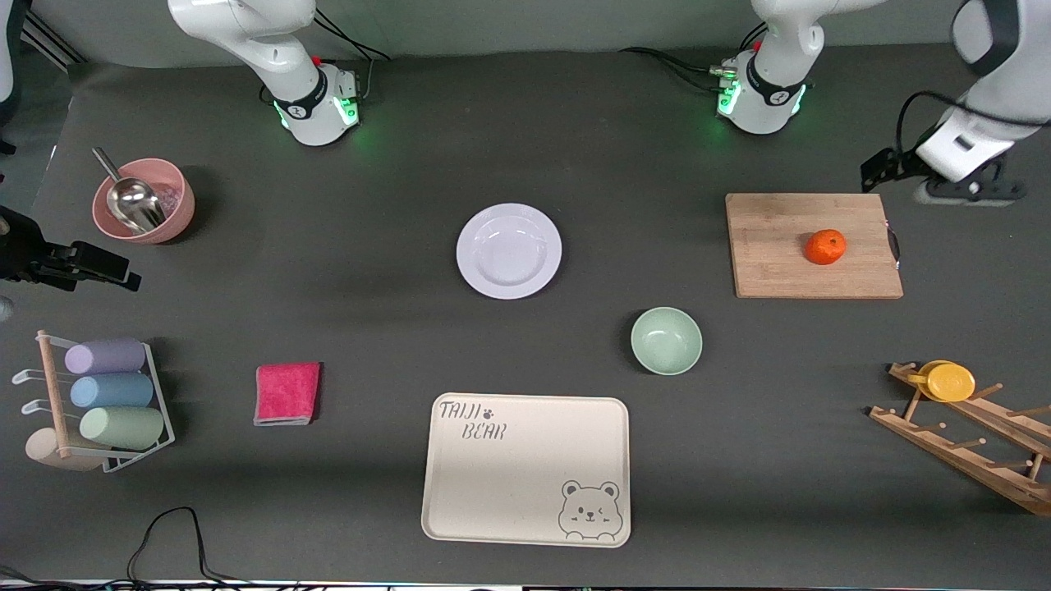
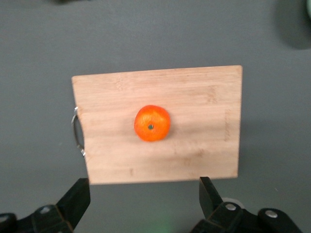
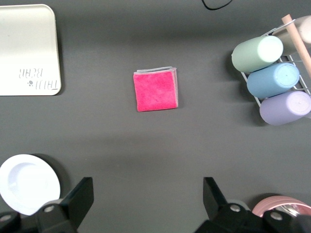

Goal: Place orange and plate with both arms
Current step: 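Grasp the orange with the left gripper while the right gripper reaches forward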

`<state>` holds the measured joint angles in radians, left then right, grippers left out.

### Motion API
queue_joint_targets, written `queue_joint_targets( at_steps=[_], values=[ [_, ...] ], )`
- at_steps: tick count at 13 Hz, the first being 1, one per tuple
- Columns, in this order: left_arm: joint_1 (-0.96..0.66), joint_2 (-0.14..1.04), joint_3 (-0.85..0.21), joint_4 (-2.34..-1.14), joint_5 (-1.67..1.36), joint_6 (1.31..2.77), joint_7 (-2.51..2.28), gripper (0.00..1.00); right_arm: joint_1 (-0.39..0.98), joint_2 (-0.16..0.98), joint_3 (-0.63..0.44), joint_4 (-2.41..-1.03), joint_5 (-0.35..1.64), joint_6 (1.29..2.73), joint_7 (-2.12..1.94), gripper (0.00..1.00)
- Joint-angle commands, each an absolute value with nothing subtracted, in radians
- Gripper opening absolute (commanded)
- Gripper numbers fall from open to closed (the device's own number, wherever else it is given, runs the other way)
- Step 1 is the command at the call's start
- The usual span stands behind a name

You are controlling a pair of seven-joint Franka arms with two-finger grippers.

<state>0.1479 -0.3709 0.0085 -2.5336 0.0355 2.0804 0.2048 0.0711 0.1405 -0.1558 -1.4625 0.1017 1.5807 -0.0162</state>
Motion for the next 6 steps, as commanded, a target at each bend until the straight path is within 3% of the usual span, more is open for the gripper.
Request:
queue_joint_targets(
  at_steps=[1,6],
  values=[
    [0.161,-0.28,0.006,-2.606,0.049,2.241,0.201,1.0,0.077,0.213,-0.155,-1.398,0.135,1.582,-0.012,1.0],
    [0.161,-0.158,0.006,-2.703,0.049,2.485,0.202,1.0,0.084,0.359,-0.153,-1.273,0.326,1.582,0.101,1.0]
  ],
)
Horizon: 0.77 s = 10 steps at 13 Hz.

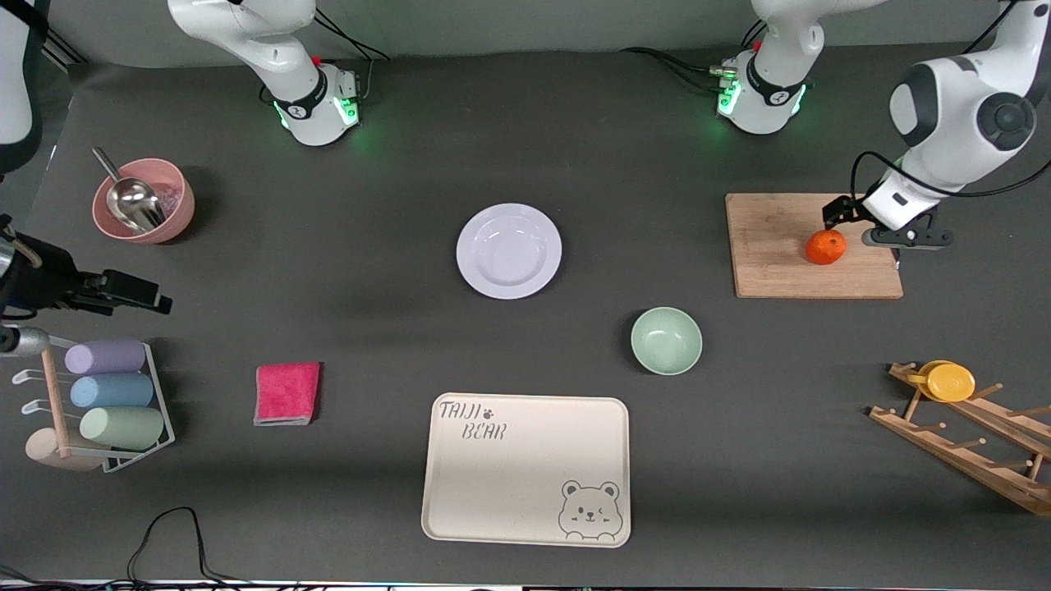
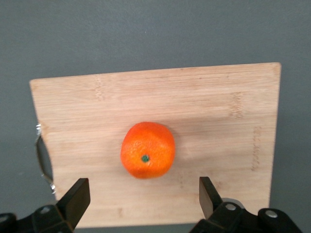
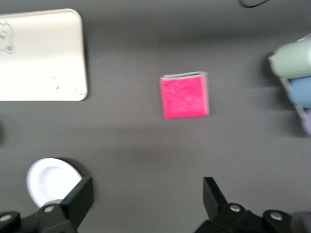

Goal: Place orange and plate with both arms
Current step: 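Grasp the orange with the left gripper while the right gripper reaches forward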

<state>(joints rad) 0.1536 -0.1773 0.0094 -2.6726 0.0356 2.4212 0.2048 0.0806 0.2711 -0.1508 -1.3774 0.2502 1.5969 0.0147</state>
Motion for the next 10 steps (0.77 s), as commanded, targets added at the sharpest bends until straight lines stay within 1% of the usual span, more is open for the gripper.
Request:
queue_joint_targets(
  at_steps=[1,3,5,8,10],
  values=[
    [0.161,-0.146,0.006,-2.71,0.049,2.512,0.202,1.0,0.095,0.377,-0.152,-1.258,0.357,1.583,0.135,1.0],
    [0.163,-0.123,0.008,-2.744,0.049,2.592,0.202,1.0,0.127,0.397,-0.149,-1.258,0.414,1.63,0.143,1.0],
    [0.163,-0.086,0.008,-2.761,0.049,2.652,0.202,1.0,0.152,0.411,-0.149,-1.269,0.524,1.663,0.149,1.0],
    [0.163,-0.008,0.008,-2.772,0.049,2.762,0.202,1.0,0.15,0.437,-0.152,-1.339,0.684,1.669,0.147,1.0],
    [0.163,0.024,0.009,-2.78,0.049,2.816,0.204,1.0,0.147,0.436,-0.153,-1.394,0.728,1.687,0.146,1.0]
  ],
)
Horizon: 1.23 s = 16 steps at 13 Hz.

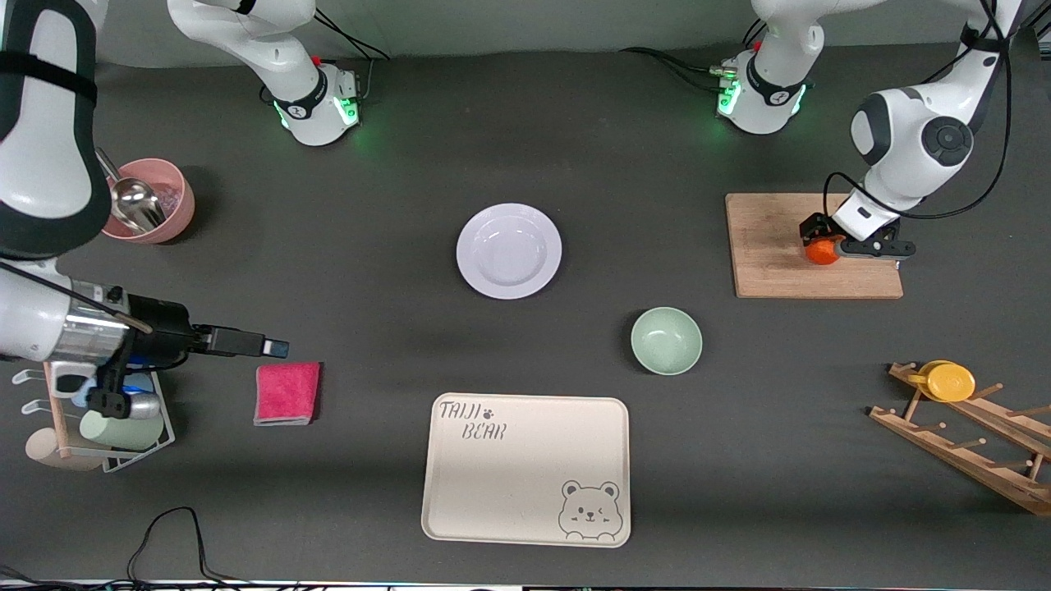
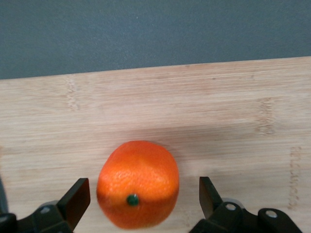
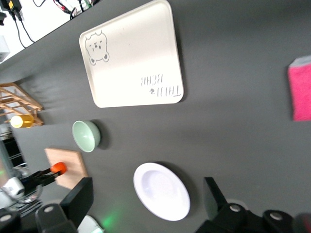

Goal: Place orange and plate with both arms
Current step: 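Grasp the orange with the left gripper while the right gripper reaches forward, then lift the orange with the left gripper and carry it toward the plate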

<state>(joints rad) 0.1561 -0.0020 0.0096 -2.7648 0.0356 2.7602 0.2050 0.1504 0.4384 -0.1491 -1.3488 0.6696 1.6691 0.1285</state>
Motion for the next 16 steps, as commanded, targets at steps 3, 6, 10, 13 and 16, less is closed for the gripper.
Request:
queue_joint_targets(
  at_steps=[3,6,10,13,16],
  values=[
    [0.163,0.029,0.009,-2.783,0.049,2.823,0.207,1.0,0.147,0.437,-0.153,-1.425,0.781,1.692,0.146,1.0],
    [0.19,0.028,0.008,-2.783,0.049,2.813,0.215,0.45,0.141,0.431,-0.164,-1.473,0.833,1.713,0.129,1.0],
    [0.189,0.002,0.006,-2.767,0.049,2.797,0.209,0.43,0.152,0.443,-0.161,-1.493,0.856,1.746,0.135,1.0],
    [0.187,-0.177,0.002,-2.644,0.049,2.448,0.209,0.43,0.166,0.451,-0.161,-1.564,0.926,1.814,0.117,1.0],
    [0.184,-0.307,-0.002,-2.353,0.049,1.977,0.21,0.43,0.173,0.46,-0.161,-1.672,1.036,1.841,0.035,1.0]
  ],
)
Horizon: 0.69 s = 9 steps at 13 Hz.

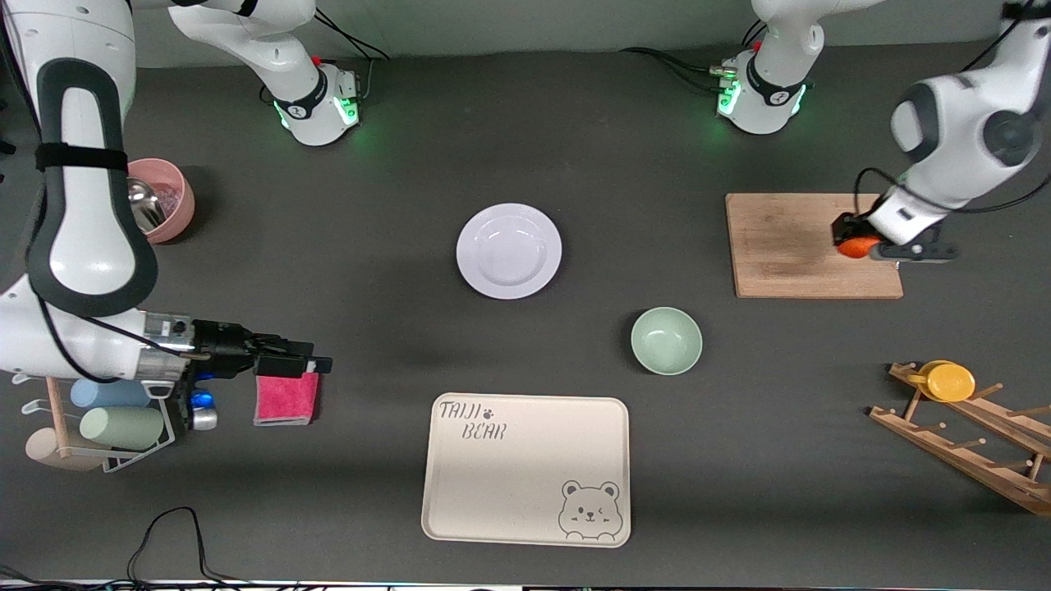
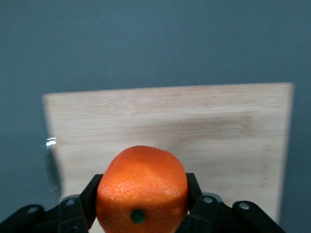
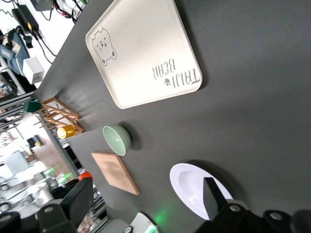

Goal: Place orange and plate with both arms
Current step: 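Lift the orange with the left gripper and carry it toward the plate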

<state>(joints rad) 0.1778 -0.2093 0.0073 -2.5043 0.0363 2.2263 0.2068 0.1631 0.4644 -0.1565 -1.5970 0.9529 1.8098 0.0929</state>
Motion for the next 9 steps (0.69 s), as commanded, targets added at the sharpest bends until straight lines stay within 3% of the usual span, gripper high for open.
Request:
queue_joint_targets(
  at_steps=[1,3,5,9],
  values=[
    [0.184,-0.311,-0.002,-2.229,0.049,1.842,0.21,0.43,0.173,0.459,-0.163,-1.707,1.06,1.845,-0.004,1.0],
    [0.178,-0.285,-0.003,-1.98,0.048,1.619,0.212,0.43,0.173,0.459,-0.163,-1.794,1.147,1.883,-0.11,1.0],
    [0.158,-0.233,-0.021,-1.823,0.041,1.499,0.19,0.43,0.173,0.457,-0.163,-1.868,1.211,1.937,-0.265,1.0],
    [0.135,-0.204,-0.262,-1.763,-0.021,1.471,-0.113,0.42,0.204,0.453,-0.164,-1.977,1.417,1.942,-0.308,1.0]
  ],
)
